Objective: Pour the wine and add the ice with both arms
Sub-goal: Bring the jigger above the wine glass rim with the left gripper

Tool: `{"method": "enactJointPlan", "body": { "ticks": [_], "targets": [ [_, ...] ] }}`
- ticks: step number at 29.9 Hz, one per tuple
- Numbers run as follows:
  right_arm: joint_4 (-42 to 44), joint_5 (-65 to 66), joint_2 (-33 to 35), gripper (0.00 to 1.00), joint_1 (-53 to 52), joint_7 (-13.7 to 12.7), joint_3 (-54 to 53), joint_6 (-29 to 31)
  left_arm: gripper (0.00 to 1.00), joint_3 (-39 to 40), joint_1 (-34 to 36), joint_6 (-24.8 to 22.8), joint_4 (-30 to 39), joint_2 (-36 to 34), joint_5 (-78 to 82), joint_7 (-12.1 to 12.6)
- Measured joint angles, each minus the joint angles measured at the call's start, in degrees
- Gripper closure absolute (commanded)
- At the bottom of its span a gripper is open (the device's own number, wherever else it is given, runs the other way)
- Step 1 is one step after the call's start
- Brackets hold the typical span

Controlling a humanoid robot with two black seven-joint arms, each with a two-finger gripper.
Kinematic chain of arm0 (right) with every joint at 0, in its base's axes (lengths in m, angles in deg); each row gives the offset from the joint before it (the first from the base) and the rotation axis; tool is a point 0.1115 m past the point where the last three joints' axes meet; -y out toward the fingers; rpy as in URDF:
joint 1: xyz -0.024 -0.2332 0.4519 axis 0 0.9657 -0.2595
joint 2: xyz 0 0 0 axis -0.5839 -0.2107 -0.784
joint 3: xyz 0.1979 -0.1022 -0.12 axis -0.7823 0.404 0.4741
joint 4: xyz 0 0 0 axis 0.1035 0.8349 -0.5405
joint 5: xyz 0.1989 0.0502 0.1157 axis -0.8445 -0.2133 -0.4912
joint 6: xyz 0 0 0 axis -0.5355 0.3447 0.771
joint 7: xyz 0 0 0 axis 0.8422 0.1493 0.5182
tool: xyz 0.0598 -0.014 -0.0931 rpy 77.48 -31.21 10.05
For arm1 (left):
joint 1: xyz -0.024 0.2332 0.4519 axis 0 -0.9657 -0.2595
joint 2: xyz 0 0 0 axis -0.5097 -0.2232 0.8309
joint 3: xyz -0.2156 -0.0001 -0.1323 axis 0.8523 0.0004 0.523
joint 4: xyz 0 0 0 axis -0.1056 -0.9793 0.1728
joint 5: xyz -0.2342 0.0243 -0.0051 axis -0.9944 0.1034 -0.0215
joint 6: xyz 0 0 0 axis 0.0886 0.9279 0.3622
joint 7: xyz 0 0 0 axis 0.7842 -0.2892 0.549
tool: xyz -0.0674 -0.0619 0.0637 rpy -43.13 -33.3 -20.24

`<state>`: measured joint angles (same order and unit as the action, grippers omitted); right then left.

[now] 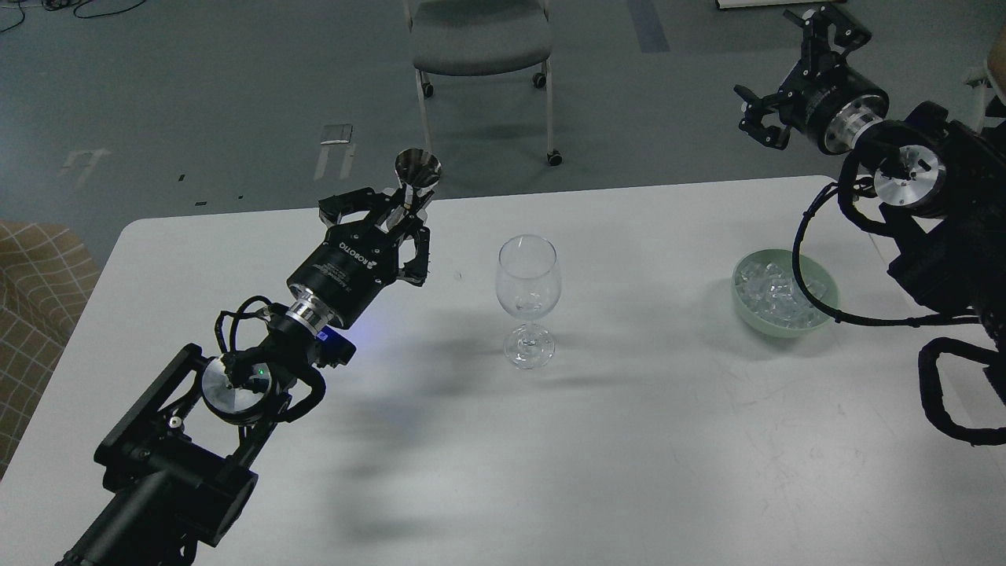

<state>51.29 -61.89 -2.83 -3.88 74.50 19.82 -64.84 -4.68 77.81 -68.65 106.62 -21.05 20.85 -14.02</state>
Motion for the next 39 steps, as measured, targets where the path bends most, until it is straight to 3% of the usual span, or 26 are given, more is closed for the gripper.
{"method": "enactJointPlan", "body": {
  "ticks": [19, 39],
  "targets": [
    [-0.3, -0.1, 0.9, 0.00, 0.3, 0.2, -0.1, 0.2, 1.00, -2.7, 0.4, 1.5, 1.7, -0.6, 4.6, 0.5],
    [-0.2, -0.1, 0.9, 0.00, 0.2, 0.3, -0.2, 0.3, 1.00, -4.2, 2.6, 3.1, 2.6, -1.7, 10.6, 4.4]
  ]
}}
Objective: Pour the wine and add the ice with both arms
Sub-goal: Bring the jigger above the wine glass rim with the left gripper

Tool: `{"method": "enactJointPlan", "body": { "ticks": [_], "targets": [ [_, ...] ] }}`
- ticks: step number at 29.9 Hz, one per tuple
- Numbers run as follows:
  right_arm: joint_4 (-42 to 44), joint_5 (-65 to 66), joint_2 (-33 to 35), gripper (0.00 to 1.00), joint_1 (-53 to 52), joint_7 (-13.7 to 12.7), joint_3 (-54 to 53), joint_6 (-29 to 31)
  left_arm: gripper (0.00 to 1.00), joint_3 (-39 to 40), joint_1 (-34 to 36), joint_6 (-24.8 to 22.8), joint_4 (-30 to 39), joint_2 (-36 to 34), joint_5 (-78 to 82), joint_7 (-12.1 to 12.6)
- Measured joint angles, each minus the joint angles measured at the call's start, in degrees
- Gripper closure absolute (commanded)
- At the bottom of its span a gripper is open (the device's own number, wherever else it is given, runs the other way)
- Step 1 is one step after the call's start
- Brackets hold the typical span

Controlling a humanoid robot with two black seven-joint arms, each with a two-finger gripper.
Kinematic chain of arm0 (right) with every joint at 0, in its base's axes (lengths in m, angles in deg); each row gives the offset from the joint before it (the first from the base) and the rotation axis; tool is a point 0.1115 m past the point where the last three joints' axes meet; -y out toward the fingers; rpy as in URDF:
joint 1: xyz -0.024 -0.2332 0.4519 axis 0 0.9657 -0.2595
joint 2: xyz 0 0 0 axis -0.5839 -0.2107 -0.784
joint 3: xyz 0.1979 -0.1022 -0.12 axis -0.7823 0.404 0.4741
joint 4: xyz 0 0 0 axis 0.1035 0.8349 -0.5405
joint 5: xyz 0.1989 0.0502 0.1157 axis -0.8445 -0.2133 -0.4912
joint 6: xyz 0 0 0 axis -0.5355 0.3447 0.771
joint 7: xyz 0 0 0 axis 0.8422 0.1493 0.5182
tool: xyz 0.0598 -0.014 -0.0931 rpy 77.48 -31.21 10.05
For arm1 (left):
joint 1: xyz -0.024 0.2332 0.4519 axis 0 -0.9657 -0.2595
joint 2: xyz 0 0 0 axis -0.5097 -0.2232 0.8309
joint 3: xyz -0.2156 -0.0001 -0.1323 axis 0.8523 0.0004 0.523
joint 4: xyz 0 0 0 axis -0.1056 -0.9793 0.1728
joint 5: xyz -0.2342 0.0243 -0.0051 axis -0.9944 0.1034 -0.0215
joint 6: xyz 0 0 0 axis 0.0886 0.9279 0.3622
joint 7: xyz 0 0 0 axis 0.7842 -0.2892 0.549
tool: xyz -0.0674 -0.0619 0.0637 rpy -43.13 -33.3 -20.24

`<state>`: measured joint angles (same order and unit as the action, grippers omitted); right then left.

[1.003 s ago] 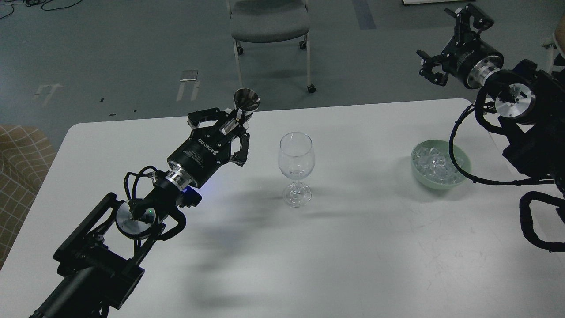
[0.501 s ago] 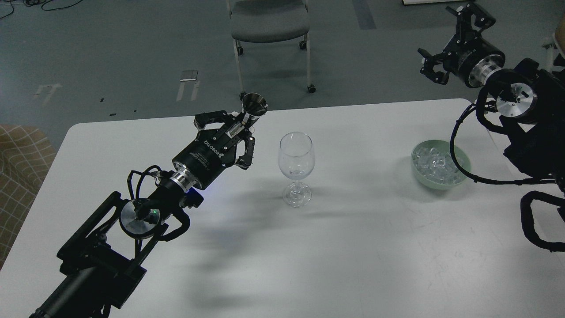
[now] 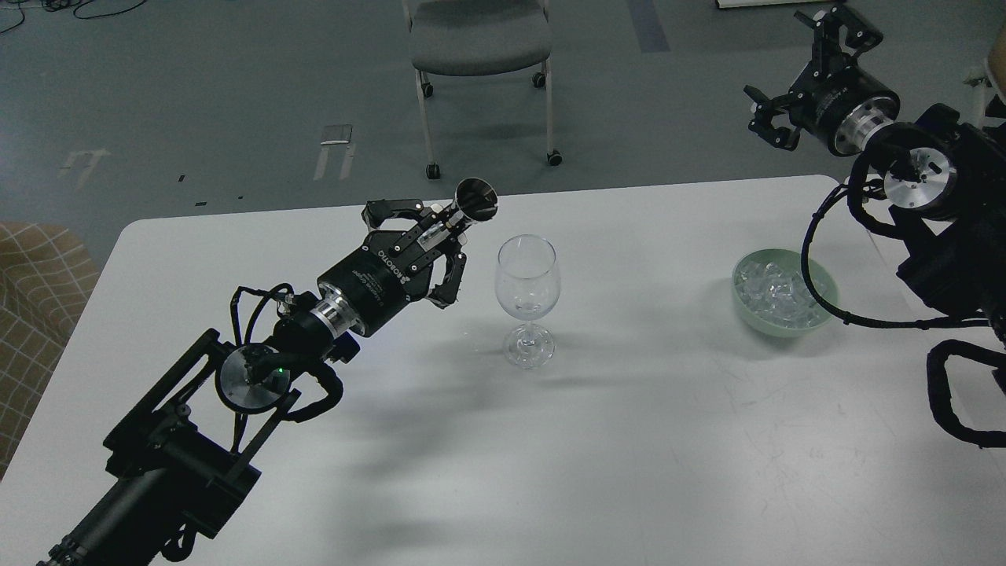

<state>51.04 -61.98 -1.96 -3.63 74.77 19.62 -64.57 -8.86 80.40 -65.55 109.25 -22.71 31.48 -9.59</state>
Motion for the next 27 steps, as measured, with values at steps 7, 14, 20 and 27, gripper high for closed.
{"method": "enactJointPlan", "body": {
  "ticks": [7, 14, 20, 27],
  "targets": [
    [0.0, 0.0, 0.1, 0.00, 0.0, 0.0, 0.2, 0.0, 1.00, -0.2, 0.4, 0.2, 0.8, -0.4, 3.7, 1.1],
    [0.1, 0.0, 0.2, 0.00, 0.1, 0.0, 0.1, 0.1, 1.00, -0.2, 1.6, 0.2, 0.8, -0.5, 6.8, 2.4],
    [0.0, 0.0, 0.2, 0.00, 0.1, 0.0, 0.0, 0.1, 1.00, -0.1, 3.3, 0.3, 0.7, -1.4, 8.6, 2.8],
    [-0.5, 0.0, 0.8, 0.00, 0.0, -0.1, 0.0, 0.3, 1.00, -0.1, 3.8, 0.3, 0.8, -2.1, 9.6, 3.5]
  ]
}}
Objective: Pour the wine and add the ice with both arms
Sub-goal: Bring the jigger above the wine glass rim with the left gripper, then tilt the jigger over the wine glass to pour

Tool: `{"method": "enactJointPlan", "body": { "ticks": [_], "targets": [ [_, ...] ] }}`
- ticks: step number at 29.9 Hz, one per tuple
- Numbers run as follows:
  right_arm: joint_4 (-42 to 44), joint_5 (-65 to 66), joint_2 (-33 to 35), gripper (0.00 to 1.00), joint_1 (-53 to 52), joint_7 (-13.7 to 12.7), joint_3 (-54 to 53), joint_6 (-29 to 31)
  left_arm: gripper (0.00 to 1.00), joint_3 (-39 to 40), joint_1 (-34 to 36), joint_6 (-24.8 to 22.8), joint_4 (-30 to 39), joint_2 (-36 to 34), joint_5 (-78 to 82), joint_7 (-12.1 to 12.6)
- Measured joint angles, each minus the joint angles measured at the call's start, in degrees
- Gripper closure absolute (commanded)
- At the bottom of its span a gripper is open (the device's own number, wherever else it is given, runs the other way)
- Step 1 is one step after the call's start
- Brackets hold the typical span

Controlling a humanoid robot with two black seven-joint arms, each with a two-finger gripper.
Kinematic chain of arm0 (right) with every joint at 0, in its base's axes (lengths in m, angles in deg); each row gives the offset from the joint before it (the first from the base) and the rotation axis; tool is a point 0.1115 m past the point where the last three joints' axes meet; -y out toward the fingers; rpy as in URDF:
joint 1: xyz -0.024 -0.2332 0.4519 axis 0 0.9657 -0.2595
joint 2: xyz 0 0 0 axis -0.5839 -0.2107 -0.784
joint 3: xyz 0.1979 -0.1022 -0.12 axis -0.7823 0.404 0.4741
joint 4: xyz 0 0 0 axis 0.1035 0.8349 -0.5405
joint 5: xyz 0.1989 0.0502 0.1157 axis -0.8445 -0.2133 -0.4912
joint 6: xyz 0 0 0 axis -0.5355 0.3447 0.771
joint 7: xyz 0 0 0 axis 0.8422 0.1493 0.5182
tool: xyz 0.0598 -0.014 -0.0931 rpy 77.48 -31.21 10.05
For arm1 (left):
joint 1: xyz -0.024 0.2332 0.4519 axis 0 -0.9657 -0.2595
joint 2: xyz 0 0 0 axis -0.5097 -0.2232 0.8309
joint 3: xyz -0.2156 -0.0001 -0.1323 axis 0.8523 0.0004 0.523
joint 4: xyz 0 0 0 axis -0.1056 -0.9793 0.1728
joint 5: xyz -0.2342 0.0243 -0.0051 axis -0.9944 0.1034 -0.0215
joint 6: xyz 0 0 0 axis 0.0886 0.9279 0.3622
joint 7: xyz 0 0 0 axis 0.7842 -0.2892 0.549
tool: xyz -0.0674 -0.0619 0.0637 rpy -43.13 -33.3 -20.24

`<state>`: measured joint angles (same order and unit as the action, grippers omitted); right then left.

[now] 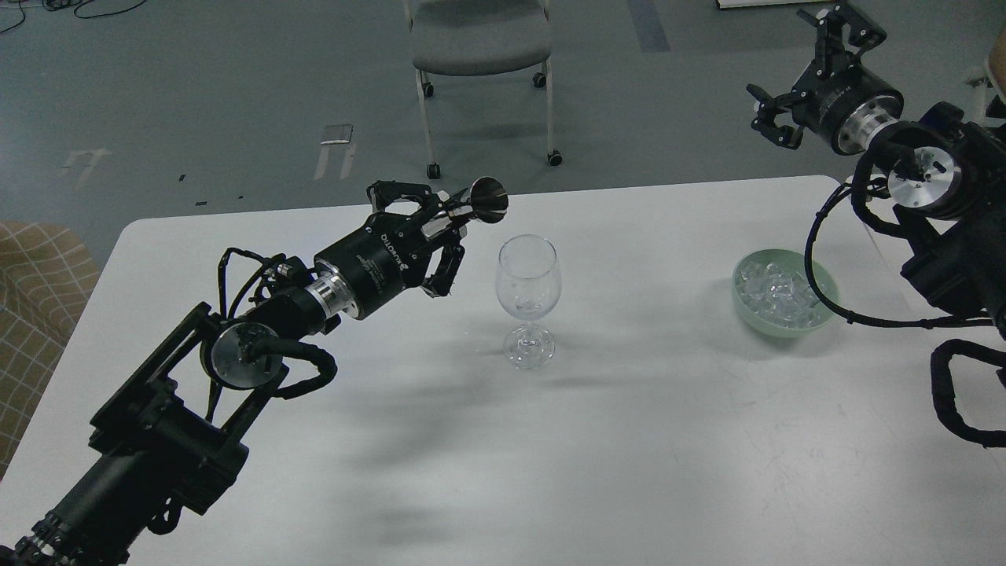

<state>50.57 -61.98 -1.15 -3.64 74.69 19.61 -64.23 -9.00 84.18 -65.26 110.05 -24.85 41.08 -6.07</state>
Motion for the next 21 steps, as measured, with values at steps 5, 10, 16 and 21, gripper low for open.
{"method": "enactJointPlan", "body": {
  "ticks": [5, 10, 16, 21],
  "targets": [
    [-0.2, 0.0, 0.3, 0.00, 0.0, 0.0, 0.0, 0.0, 1.00, 0.0, 0.3, 0.0, 0.2, 0.2, 0.4, 0.4],
    [-0.2, 0.0, 0.7, 0.00, 0.0, 0.0, 0.1, 0.0, 1.00, -0.3, 0.6, 0.0, 0.9, 0.2, 3.6, 0.6],
    [-0.4, -0.1, 1.1, 0.00, 0.0, 0.0, 0.1, 0.1, 1.00, -0.4, 0.6, 0.0, 3.2, 0.0, 9.7, 1.9],
    [-1.4, -0.1, 1.5, 0.00, 0.0, -0.2, 0.2, 0.2, 1.00, -0.3, 0.7, 0.0, 3.0, 0.0, 11.6, 2.3]
  ]
}}
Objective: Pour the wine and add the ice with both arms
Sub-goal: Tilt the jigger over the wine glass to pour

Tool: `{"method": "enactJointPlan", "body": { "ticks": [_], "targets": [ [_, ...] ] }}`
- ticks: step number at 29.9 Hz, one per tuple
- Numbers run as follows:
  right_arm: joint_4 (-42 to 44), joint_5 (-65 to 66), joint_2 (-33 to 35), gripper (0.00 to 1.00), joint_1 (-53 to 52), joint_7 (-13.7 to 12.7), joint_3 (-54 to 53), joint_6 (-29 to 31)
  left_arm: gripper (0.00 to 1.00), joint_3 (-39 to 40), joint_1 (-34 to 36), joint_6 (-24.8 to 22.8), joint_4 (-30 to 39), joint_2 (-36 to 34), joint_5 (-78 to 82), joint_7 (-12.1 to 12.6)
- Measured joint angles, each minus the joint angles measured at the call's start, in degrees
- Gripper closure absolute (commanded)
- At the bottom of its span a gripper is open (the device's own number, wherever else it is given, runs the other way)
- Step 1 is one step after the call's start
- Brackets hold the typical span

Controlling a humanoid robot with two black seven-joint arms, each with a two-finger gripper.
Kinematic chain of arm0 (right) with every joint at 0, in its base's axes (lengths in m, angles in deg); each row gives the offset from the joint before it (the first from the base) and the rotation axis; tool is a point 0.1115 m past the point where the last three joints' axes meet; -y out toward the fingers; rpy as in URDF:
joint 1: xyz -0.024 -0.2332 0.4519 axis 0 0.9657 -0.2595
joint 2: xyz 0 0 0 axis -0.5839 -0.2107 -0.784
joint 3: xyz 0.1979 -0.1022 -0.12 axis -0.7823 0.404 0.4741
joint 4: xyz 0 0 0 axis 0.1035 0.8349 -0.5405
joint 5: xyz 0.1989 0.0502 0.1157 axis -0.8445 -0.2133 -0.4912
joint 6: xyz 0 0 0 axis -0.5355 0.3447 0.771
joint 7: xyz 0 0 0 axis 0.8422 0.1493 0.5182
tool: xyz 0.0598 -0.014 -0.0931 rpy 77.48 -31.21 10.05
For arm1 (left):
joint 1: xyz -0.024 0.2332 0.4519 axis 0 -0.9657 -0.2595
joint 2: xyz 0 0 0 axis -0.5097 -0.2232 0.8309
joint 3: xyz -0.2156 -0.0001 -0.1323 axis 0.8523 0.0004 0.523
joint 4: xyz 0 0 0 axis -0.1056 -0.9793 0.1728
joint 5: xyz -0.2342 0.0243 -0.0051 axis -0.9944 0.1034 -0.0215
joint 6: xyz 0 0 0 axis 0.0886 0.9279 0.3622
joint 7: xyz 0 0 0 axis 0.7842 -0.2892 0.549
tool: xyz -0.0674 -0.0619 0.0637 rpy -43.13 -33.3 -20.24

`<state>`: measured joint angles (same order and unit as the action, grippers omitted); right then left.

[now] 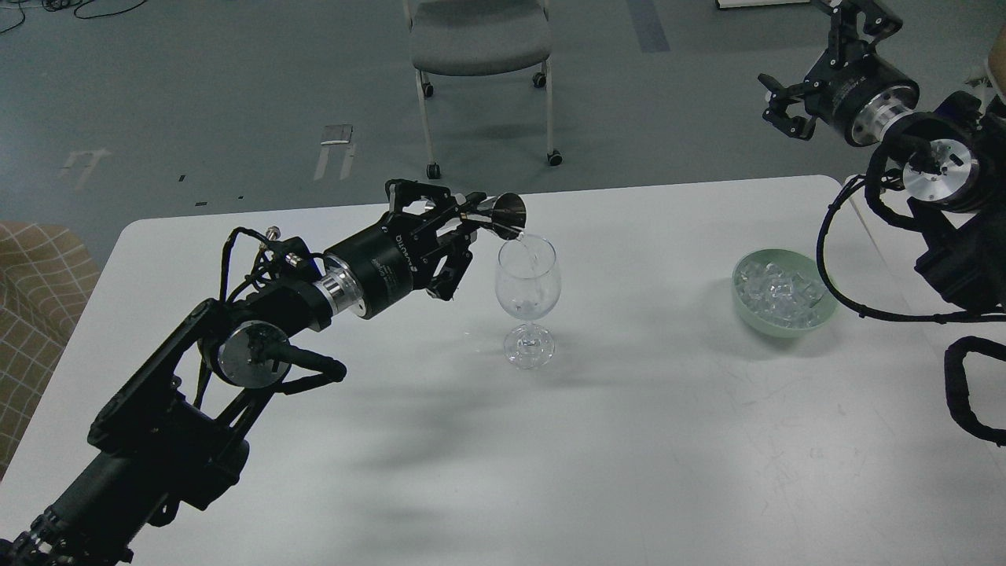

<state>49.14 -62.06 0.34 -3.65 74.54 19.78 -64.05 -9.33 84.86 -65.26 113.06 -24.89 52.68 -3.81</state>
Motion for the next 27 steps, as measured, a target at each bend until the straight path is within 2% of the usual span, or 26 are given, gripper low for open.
{"method": "enactJointPlan", "body": {
  "ticks": [5, 12, 20, 27],
  "targets": [
    [-0.4, 0.0, 0.1, 0.00, 0.0, 0.0, 0.0, 0.0, 1.00, 0.0, 0.1, 0.2, -0.3, -0.1, 0.8, 0.2],
    [-0.5, 0.0, 0.3, 0.00, 0.1, 0.0, 0.0, 0.0, 1.00, -0.1, 0.1, 1.1, -0.3, -0.2, 5.1, 2.3],
    [-0.5, -0.1, 0.3, 0.00, 0.1, 0.0, -0.2, 0.0, 1.00, -0.1, 2.2, 1.1, 0.0, -0.5, 11.0, 2.8],
    [-0.5, -0.1, 0.3, 0.00, 0.0, 0.0, -0.1, 0.0, 1.00, -0.1, 3.8, 1.0, 0.2, -0.9, 13.5, 4.8]
  ]
}}
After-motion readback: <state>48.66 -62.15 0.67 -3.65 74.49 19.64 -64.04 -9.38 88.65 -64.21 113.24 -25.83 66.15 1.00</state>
